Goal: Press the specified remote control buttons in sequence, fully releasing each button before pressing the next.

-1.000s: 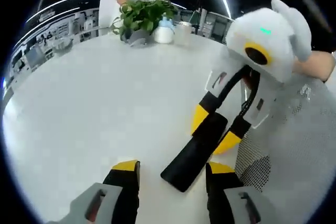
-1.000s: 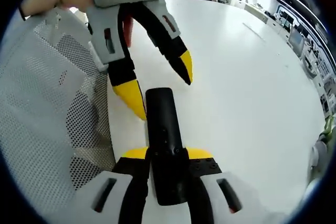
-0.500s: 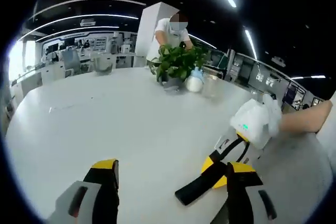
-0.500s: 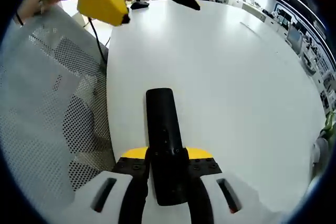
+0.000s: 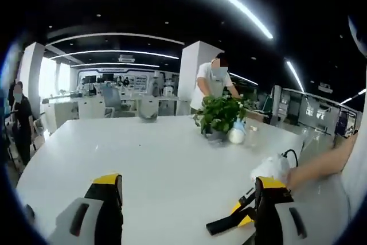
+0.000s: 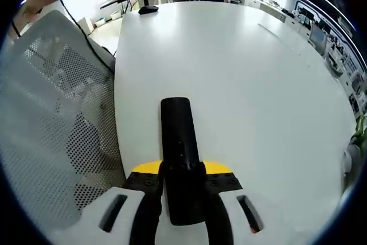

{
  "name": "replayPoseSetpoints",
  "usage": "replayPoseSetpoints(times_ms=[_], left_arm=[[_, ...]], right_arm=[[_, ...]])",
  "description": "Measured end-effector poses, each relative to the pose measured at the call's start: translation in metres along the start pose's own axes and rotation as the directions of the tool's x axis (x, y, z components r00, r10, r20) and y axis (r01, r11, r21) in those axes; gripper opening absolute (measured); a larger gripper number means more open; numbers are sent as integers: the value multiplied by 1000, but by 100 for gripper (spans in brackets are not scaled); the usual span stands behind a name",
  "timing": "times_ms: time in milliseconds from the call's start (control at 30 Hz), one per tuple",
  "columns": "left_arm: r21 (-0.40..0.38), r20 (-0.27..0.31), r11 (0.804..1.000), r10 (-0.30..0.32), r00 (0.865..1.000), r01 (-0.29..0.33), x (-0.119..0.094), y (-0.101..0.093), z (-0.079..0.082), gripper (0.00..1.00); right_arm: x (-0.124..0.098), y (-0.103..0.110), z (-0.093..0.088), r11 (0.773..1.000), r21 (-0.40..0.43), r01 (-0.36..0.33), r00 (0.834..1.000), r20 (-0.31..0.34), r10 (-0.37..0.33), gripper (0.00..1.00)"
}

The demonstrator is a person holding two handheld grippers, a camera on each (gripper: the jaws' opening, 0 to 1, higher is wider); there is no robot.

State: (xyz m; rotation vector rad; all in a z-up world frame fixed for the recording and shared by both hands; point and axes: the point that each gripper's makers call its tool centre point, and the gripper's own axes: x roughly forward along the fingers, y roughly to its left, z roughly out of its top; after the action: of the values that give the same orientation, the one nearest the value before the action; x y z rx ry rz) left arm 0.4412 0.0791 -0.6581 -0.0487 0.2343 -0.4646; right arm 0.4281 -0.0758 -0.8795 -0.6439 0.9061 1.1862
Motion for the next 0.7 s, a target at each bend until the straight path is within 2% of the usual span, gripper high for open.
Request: replayPoseSetpoints(times_ms=[100, 267, 367, 400, 433, 467, 500, 700], left_arm=[[-11, -10, 1000, 5, 1000, -5, -11, 2, -9, 100], [28, -85, 998, 56, 995, -54, -19, 7, -37, 100], [33, -80, 997, 70, 994, -67, -17, 10, -44, 100], [43, -84, 996, 80, 993, -76, -15, 13, -46, 100], [92, -125, 991, 104, 987, -93, -15, 20, -50, 100], [103, -131, 990, 110, 985, -97, -14, 20, -50, 100], [108, -102, 991, 94, 990, -83, -12, 16, -46, 100], [117, -103, 991, 78, 992, -66, -14, 15, -47, 100]], right_arm=[[0, 0, 1, 1000, 0, 2, 1000, 2, -2, 25], [0, 0, 1, 1000, 5, 4, 1000, 5, -4, 25], [0, 0, 1, 1000, 14, 6, 1000, 9, -6, 25], [0, 0, 1, 1000, 25, 7, 1000, 10, -7, 25], [0, 0, 2, 999, 38, 7, 1000, 10, -8, 25], [0, 0, 2, 999, 39, 7, 1000, 7, -7, 25], [0, -1, 2, 999, 34, 5, 1000, 1, -5, 25], [1, 1, 2, 1000, 13, 16, 1000, -9, -16, 25]])
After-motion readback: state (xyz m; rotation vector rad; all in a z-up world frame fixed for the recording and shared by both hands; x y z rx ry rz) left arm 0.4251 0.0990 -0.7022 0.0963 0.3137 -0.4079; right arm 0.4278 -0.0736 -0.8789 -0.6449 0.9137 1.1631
